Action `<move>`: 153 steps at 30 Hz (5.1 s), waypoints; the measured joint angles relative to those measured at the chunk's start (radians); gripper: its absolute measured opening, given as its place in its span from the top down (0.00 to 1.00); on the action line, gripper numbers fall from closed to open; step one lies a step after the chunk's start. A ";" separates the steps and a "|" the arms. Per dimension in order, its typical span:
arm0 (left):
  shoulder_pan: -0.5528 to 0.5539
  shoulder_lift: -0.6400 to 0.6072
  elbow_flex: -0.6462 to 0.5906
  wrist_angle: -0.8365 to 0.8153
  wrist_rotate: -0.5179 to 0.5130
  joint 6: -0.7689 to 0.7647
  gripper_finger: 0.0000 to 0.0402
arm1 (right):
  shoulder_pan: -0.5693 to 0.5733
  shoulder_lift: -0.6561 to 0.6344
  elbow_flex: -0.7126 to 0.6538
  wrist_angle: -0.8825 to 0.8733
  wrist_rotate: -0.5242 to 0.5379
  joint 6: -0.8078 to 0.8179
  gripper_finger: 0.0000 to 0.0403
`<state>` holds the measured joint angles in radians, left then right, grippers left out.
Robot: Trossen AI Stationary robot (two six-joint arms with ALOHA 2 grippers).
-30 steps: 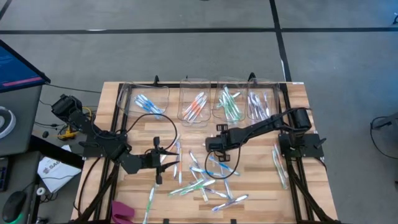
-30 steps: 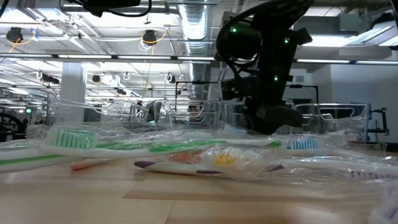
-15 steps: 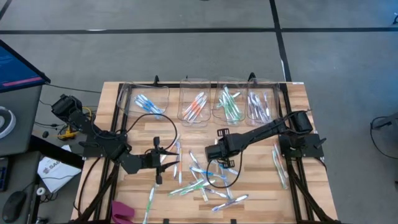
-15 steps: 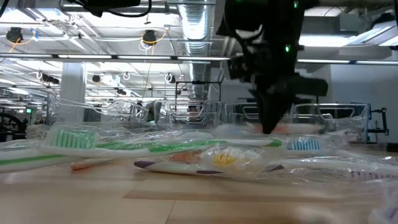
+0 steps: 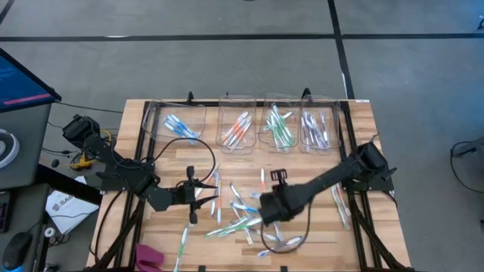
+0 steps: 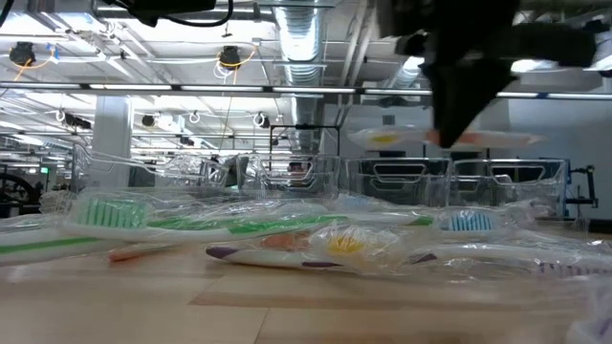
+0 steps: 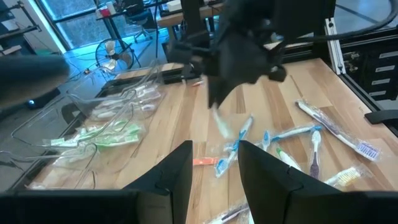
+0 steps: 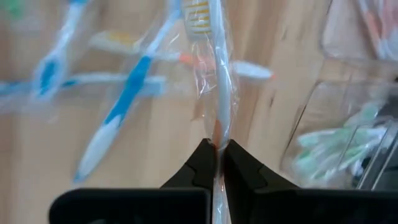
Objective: Pick & Place Toothbrushes
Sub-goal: Put the orange toothbrush into the middle left transparent bin
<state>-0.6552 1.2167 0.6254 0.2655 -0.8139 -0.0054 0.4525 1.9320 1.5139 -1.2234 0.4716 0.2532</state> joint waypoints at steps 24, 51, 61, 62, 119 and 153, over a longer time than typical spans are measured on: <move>0.085 0.148 0.000 0.077 0.034 -0.028 0.55 | 0.182 -0.051 0.000 0.396 0.275 -0.135 0.98; 0.110 0.161 0.000 0.564 0.481 0.211 0.30 | 0.120 -0.095 0.001 1.013 0.286 -0.491 0.98; 0.144 0.164 0.000 0.586 0.541 0.211 0.30 | 0.076 -0.095 0.001 1.038 0.183 -0.489 0.98; 0.146 0.164 0.000 0.590 0.557 0.211 0.30 | 0.073 -0.095 0.001 1.040 0.182 -0.489 0.98; 0.188 0.137 0.012 0.402 0.430 0.148 0.98 | 0.520 -0.306 -0.003 -0.349 0.813 0.966 0.70; 1.066 0.241 0.584 -0.431 0.753 -0.180 0.98 | 0.546 -0.565 -0.573 -0.252 0.943 1.599 0.77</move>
<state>0.4105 1.4581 1.2099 -0.1651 -0.0604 -0.1852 0.9989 1.3674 0.9409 -1.4754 1.4151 1.8523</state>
